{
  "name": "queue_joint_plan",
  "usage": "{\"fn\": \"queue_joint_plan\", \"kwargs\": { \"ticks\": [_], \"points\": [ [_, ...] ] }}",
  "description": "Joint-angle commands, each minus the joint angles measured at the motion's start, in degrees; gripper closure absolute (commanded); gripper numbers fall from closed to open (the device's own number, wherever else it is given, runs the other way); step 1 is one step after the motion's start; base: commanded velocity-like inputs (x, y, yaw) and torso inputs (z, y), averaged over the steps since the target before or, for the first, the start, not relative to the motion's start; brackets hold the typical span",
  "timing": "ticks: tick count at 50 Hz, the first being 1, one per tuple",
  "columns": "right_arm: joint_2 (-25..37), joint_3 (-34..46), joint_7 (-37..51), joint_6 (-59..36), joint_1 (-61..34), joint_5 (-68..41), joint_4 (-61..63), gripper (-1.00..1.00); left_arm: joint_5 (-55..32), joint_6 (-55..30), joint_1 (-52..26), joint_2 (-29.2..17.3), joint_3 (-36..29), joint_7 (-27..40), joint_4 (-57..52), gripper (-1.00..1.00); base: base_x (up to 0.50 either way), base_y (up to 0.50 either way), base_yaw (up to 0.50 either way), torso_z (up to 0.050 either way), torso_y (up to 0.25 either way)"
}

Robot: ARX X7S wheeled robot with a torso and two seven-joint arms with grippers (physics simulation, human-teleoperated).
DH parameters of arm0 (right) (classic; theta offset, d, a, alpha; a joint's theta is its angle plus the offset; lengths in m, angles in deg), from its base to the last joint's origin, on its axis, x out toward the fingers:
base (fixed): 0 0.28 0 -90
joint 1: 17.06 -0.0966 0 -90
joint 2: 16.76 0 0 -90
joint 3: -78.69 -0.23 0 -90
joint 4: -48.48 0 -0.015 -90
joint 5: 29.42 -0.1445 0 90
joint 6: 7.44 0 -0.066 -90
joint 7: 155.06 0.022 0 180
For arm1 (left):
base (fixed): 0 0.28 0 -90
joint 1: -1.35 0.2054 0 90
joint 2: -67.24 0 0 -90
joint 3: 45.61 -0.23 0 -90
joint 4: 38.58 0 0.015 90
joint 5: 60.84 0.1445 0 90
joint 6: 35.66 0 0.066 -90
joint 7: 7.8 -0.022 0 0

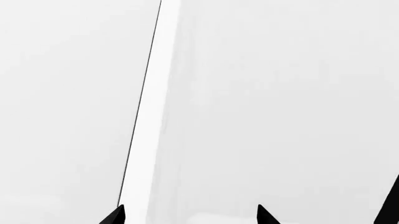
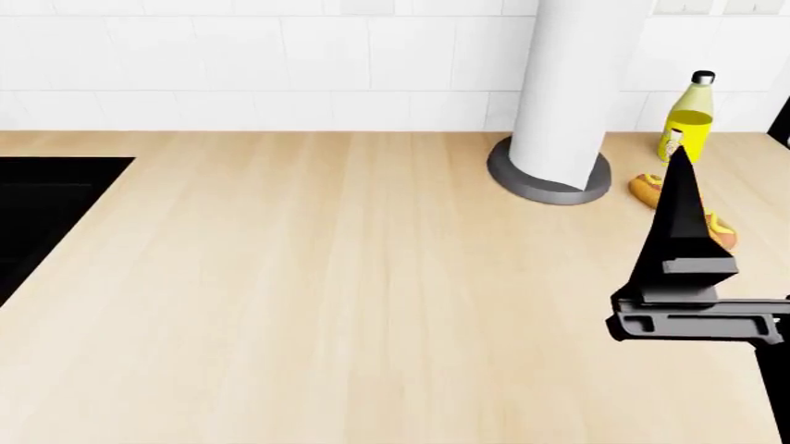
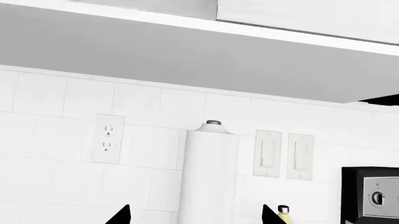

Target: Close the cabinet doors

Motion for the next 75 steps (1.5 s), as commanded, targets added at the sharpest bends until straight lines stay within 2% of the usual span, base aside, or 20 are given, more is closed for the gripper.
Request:
{"fn": "queue_joint_plan", "kwargs": {
  "ticks": [1,8,21,30,52,75],
  "points": [
    [2.4,-5.3,0.0,0.0,-2.8,-5.9,0.1,-1.0,1.0,-0.3,-0.2,5.5,0.9,-4.9,2.4,-1.0,0.0,0.0,0.0,0.0,0.0],
    [4.4,-11.6,0.0,0.0,-6.8,-15.0,0.1,-1.0,1.3,-0.8,0.1,6.3,0.8,-5.2,2.7,-1.0,0.0,0.0,0.0,0.003,0.0],
    [4.9,-15.8,0.0,0.0,-9.3,-21.8,0.1,-1.0,1.6,-1.7,1.0,7.6,0.7,-5.6,3.2,-1.0,0.0,0.0,0.0,0.002,0.0],
    [4.9,-16.8,0.0,0.0,-9.0,-23.3,0.1,-1.0,2.1,-0.9,3.5,8.6,0.3,-6.0,3.7,-1.0,0.0,0.0,0.0,0.002,0.0],
    [5.7,-19.3,0.0,0.0,-8.0,-26.4,0.1,-1.0,4.2,1.3,10.4,15.1,-2.1,-7.7,5.5,-1.0,0.0,0.0,0.0,0.001,0.0],
    [5.8,-20.4,0.0,0.0,-7.1,-27.4,0.1,-1.0,5.9,2.0,14.0,17.2,-3.5,-8.5,6.2,-1.0,0.0,0.0,0.0,0.0,0.0]
  ]
}}
